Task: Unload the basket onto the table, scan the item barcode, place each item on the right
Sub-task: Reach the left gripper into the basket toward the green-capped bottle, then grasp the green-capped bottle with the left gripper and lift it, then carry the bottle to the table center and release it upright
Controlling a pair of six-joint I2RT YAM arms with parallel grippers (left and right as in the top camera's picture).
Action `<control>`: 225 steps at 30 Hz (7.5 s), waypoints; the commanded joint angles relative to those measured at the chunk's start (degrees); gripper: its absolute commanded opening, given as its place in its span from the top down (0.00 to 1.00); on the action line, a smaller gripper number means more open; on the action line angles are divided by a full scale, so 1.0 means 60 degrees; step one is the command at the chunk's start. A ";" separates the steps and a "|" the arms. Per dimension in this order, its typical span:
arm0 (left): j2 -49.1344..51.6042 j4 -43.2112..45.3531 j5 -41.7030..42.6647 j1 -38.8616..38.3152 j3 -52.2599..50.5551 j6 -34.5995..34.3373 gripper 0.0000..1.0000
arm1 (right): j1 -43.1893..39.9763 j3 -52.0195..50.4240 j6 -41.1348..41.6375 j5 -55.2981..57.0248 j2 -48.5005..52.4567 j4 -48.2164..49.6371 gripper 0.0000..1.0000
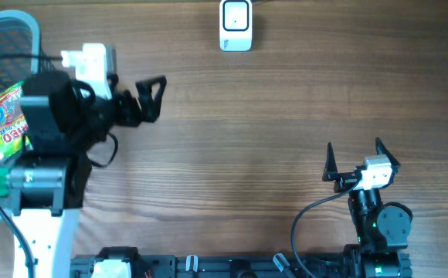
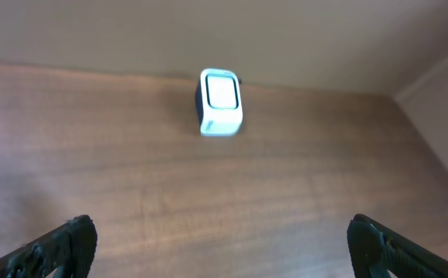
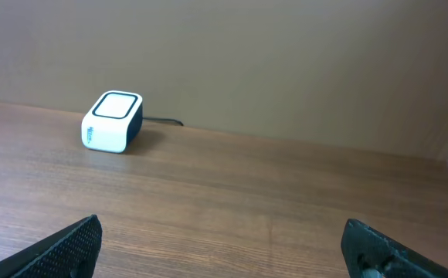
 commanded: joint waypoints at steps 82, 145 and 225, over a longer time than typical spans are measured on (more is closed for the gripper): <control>0.6736 -0.4885 -0.6054 0.8681 0.1745 -0.5945 0.00 | -0.0022 -0.0007 0.0113 -0.0007 -0.0073 0.0015 0.00; 0.6175 -0.6233 -0.1905 0.6393 0.8619 -0.6007 0.38 | -0.0022 -0.0007 0.0117 -0.0007 -0.0073 0.0015 0.00; 0.7610 -0.1242 -0.4554 -0.3657 -0.0408 -0.7941 0.27 | -0.0022 -0.0007 0.0113 -0.0007 -0.0073 0.0015 0.00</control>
